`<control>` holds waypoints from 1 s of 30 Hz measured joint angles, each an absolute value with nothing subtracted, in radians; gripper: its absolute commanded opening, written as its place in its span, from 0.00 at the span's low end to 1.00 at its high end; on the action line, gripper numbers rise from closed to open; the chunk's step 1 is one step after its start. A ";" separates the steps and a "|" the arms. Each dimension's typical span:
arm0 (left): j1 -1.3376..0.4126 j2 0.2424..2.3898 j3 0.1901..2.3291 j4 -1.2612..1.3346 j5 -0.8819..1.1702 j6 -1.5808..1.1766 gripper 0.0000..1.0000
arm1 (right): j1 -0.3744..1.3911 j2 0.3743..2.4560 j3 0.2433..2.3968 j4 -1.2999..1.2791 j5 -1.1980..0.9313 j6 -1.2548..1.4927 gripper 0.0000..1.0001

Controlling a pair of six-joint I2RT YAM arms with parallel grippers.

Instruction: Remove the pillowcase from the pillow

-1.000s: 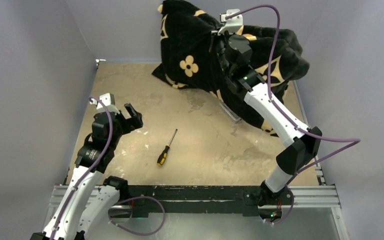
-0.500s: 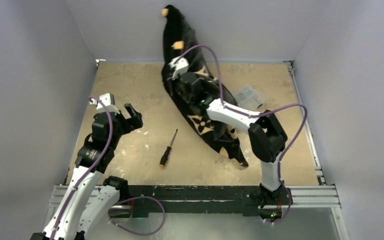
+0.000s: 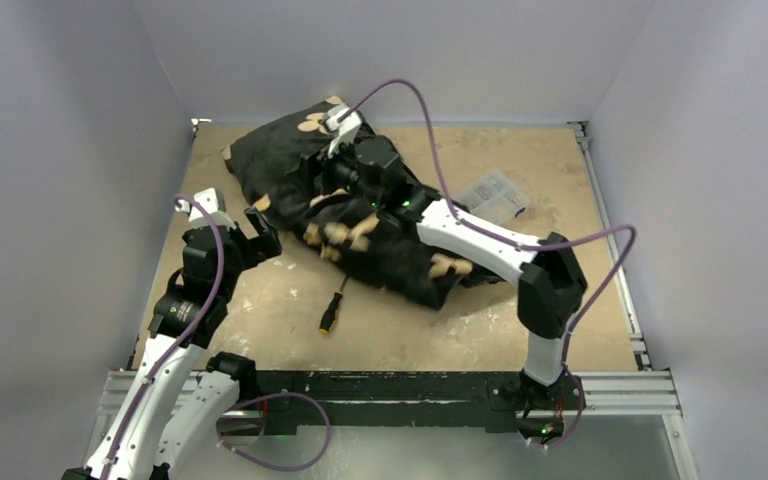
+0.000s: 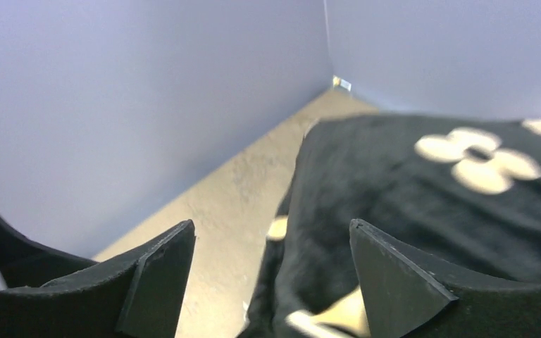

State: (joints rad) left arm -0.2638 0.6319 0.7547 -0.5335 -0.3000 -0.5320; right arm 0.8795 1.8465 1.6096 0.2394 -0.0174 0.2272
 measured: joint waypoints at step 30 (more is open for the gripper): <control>-0.255 0.694 0.737 -0.461 -0.137 -0.531 0.99 | 0.778 1.417 0.970 0.115 0.078 0.461 0.99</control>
State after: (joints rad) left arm -0.2554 0.6941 0.7372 -0.4610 -0.1368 -0.5312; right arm 0.7784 1.4174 0.9703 0.1146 0.0784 0.4610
